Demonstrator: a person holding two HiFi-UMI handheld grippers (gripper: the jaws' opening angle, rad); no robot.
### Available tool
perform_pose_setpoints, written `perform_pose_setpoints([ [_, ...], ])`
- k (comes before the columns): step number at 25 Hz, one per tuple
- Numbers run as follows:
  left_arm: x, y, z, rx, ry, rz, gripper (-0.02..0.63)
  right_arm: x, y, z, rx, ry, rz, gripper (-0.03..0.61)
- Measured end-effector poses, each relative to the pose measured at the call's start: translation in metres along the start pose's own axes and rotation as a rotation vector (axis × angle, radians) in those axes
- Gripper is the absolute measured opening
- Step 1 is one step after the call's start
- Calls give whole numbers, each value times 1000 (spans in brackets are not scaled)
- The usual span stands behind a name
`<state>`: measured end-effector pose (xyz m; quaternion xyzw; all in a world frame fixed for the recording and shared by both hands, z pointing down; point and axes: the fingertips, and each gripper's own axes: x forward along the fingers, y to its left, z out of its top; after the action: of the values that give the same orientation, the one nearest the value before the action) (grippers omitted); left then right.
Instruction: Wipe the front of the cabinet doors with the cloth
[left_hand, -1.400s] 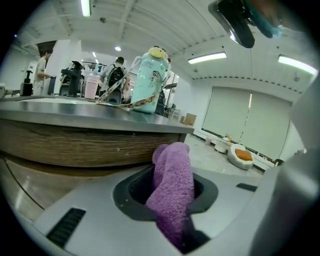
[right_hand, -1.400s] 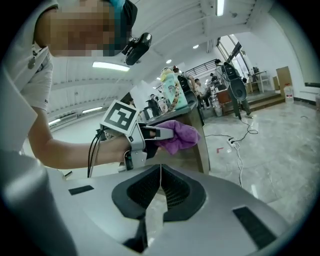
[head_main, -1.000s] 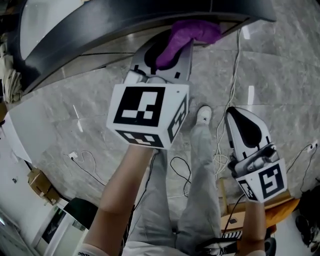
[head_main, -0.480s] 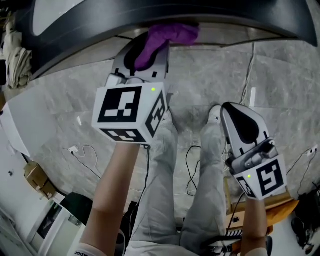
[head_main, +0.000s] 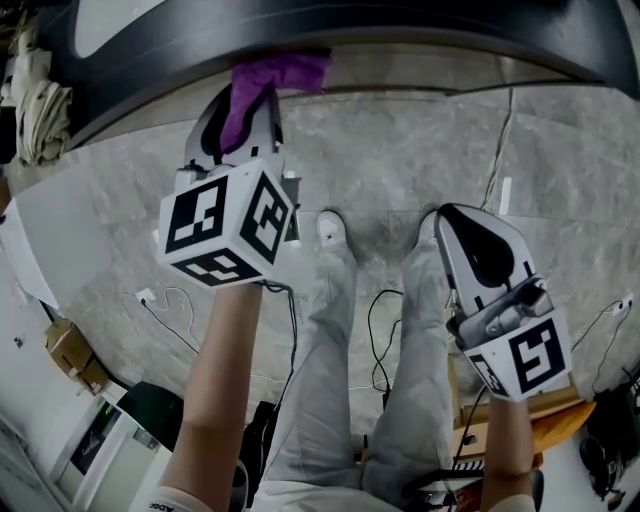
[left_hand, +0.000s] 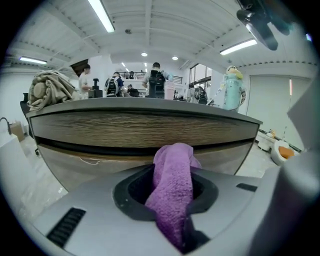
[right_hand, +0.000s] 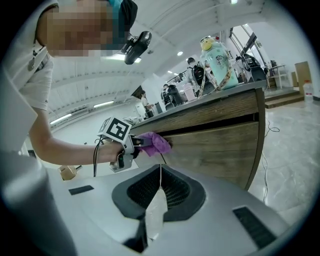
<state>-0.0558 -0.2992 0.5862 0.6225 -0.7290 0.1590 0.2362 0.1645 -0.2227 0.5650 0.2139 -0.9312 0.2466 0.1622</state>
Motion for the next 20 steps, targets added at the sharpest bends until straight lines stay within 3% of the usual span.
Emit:
perform_pose_setpoints([
  [5, -14, -27, -4, 37, -52, -4, 92, -24, -19, -7, 15, -3, -2, 28],
  [9, -10, -102, -28, 100, -27, -108, 93, -53, -51, -20, 37, 8, -24, 28],
  [14, 14, -215, -58, 109, 22, -252, 92, -93, -86, -34, 64, 12, -56, 28],
  [20, 54, -302, -50, 107, 50, -342, 92, -133, -120, -43, 93, 8, -104, 28],
])
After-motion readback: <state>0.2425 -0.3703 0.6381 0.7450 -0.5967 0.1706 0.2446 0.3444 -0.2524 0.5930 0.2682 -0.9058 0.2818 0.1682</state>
